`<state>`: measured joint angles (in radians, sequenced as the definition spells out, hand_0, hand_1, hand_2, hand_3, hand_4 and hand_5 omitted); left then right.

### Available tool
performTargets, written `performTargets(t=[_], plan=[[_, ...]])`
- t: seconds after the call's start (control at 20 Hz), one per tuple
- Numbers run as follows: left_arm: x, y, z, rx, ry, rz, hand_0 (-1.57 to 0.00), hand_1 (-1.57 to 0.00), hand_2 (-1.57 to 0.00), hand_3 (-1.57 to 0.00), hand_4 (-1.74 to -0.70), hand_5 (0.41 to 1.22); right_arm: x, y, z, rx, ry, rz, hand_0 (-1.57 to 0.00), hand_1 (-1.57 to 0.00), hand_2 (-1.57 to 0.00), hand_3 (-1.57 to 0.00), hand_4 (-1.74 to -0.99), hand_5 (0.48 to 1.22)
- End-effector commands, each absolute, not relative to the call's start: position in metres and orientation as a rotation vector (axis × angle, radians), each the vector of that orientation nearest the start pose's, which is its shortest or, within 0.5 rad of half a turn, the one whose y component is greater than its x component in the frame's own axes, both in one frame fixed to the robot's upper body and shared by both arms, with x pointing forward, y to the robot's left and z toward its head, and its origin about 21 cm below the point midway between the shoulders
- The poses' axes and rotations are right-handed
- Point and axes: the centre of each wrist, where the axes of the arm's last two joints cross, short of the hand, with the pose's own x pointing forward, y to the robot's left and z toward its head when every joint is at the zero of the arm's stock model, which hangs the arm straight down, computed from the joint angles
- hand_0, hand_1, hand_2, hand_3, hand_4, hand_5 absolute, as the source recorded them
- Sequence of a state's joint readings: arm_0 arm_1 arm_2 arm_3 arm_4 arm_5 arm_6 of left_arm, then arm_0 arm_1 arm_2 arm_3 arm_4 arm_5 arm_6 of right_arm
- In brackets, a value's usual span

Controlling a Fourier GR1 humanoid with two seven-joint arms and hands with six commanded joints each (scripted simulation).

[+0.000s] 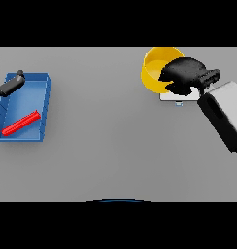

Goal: Pick up the red beaker and tilt it to pour out 1 green nut into yellow bowl. Pick up the yellow bowl and place it on the metallic measuring scale.

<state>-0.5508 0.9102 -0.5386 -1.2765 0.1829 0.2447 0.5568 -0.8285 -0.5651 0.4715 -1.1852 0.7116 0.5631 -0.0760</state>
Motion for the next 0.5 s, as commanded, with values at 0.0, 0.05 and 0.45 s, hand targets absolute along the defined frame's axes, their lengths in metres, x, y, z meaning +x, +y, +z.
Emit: performTargets(t=[0.0, 0.05, 0.45], plan=[[0.341, 0.326, 0.126, 0.755, -1.082, -0.528, 0.0, 0.0, 0.0, 0.0, -0.81, 0.743, 0.4, -0.211, 0.163, -0.621, -1.203, 1.81, -1.57, -1.57, -1.57, -1.22, -1.72, 1.221], [0.342, 0.324, 0.127, 0.75, -1.082, -0.522, 0.0, 0.0, 0.0, 0.0, -0.82, 0.75, 0.402, -0.22, 0.162, -0.622, -1.194, 1.783, -1.57, -1.57, -1.57, -1.21, -1.72, 1.221], [0.34, 0.324, 0.127, 0.76, -1.051, -0.51, 0.0, 0.0, 0.0, 0.0, -0.82, 0.763, 0.431, -0.255, 0.134, -0.674, -1.103, 1.661, -1.57, -1.57, -1.57, -1.23, -1.722, 1.221]])
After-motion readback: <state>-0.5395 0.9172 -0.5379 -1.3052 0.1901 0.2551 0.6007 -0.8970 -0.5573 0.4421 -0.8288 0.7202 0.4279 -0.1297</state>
